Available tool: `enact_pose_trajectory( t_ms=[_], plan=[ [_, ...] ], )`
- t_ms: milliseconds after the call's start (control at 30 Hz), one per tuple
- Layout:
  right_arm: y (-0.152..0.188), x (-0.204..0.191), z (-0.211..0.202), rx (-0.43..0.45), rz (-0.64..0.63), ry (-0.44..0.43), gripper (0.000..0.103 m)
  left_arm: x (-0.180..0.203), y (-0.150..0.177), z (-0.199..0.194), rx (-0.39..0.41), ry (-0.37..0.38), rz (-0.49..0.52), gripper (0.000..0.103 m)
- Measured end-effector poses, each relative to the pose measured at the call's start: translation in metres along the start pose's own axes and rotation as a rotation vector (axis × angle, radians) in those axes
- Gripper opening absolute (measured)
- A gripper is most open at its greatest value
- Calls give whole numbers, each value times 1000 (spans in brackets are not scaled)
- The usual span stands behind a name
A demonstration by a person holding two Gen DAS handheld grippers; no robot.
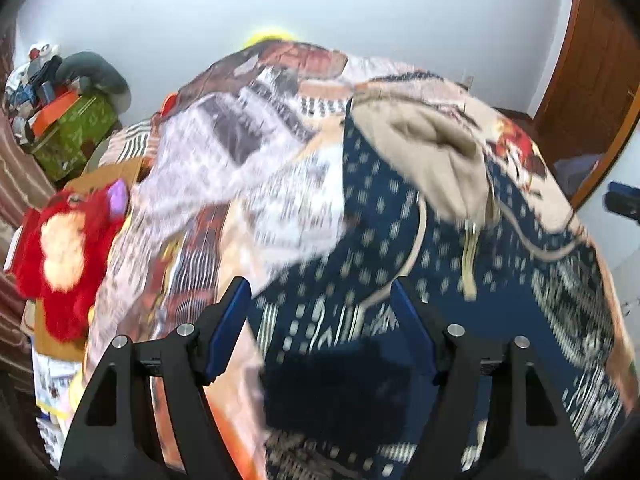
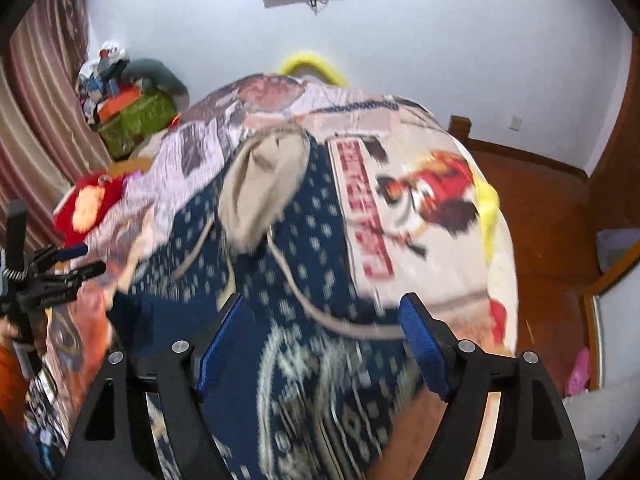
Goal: Fold large clothes
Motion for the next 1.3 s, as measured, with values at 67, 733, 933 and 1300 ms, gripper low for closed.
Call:
enact_pose_trajectory(
  t_ms=[67, 733, 933, 1300],
  plan=[
    [-22, -1, 20, 0, 20, -11, 77, 5, -18, 12, -2, 8, -2, 77],
    [-93, 41, 220, -98, 177, -17, 63, 29, -82, 169, -125, 170, -276, 60],
    [-90, 19, 212, -54, 114, -44, 16, 46, -84, 154, -108, 220, -233, 5],
    [-73, -37, 128, 43, -71, -79, 10, 51, -75, 47, 25, 238, -80, 3]
  ],
)
Point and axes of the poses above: each gripper's, at about its wrist camera, not at the fingertips, and z roughly the way its jaws point, x to its right, y to its underside, the point moved 5 cm from there along z, roughly the way its jaws point, and after that the axes turned 9 degrees about -y, right-handed, at the moved point
